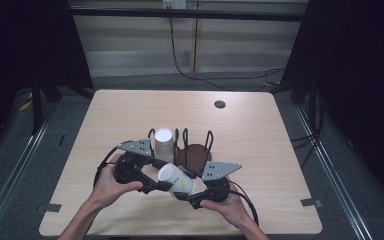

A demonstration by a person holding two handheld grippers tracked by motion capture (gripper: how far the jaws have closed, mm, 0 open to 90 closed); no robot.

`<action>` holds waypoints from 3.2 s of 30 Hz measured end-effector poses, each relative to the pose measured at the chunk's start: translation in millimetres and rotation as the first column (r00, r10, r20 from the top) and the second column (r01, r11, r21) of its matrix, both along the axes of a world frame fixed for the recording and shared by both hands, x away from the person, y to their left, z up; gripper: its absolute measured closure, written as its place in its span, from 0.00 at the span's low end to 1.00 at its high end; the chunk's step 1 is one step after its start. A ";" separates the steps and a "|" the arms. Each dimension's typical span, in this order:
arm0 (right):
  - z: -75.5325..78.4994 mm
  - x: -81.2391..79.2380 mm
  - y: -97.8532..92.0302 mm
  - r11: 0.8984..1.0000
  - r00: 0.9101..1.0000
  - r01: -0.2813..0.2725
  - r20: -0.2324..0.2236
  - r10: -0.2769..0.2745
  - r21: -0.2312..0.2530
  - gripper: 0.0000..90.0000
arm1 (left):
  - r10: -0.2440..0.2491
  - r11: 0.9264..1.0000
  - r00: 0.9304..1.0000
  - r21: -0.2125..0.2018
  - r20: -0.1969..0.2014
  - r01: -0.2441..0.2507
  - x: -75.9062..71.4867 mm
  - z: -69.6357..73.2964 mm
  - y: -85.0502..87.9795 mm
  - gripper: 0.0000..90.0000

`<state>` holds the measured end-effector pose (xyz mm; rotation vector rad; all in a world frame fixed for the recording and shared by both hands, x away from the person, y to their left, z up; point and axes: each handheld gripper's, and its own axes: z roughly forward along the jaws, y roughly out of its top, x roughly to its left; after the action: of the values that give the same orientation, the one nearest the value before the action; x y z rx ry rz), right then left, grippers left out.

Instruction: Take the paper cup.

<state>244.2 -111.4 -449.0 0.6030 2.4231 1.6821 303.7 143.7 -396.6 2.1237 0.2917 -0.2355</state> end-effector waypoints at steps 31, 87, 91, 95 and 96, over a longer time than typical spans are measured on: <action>4.8 5.2 -7.9 0.996 0.998 0.012 -0.067 -0.018 -0.091 0.36 | 0.065 0.992 0.995 0.104 0.079 -0.073 -2.2 -7.7 13.3 0.19; 24.9 19.0 -0.2 0.891 0.989 -0.108 -0.137 0.052 -0.441 0.36 | -0.012 0.970 0.993 0.244 0.119 -0.018 -10.2 -23.3 -1.2 0.20; 26.7 19.2 2.4 0.880 0.989 -0.118 -0.139 0.060 -0.459 0.36 | -0.024 0.966 0.992 0.258 0.126 -0.009 -11.3 -25.1 -3.7 0.20; 27.8 20.0 5.3 0.870 0.988 -0.127 -0.137 0.069 -0.477 0.36 | -0.024 0.964 0.993 0.267 0.119 -0.009 -11.6 -26.5 -5.5 0.20; 27.8 20.2 6.1 0.867 0.988 -0.130 -0.134 0.073 -0.482 0.36 | -0.023 0.962 0.993 0.272 0.120 -0.011 -11.1 -26.8 -5.6 0.20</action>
<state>264.4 -105.3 -421.2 0.5061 2.8496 1.0019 292.7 138.1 -423.4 2.4006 0.2572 -0.0706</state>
